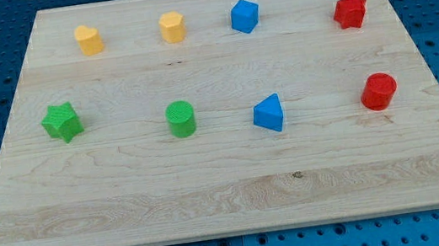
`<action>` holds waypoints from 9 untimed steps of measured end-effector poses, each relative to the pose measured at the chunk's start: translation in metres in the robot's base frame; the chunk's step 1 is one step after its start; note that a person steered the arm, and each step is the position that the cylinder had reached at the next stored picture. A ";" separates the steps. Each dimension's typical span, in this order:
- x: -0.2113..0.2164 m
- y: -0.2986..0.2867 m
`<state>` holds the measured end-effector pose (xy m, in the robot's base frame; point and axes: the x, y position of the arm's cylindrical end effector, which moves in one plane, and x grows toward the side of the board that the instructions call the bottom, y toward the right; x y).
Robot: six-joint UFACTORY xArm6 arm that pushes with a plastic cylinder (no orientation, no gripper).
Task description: Push the red star into the red circle
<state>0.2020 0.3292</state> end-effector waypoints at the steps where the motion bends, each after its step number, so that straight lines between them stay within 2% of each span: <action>1: 0.000 0.000; 3: 0.046 -0.033; 5: 0.055 -0.075; 7: 0.151 -0.103; 8: 0.148 -0.103; 9: 0.103 -0.114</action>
<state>0.3053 0.2154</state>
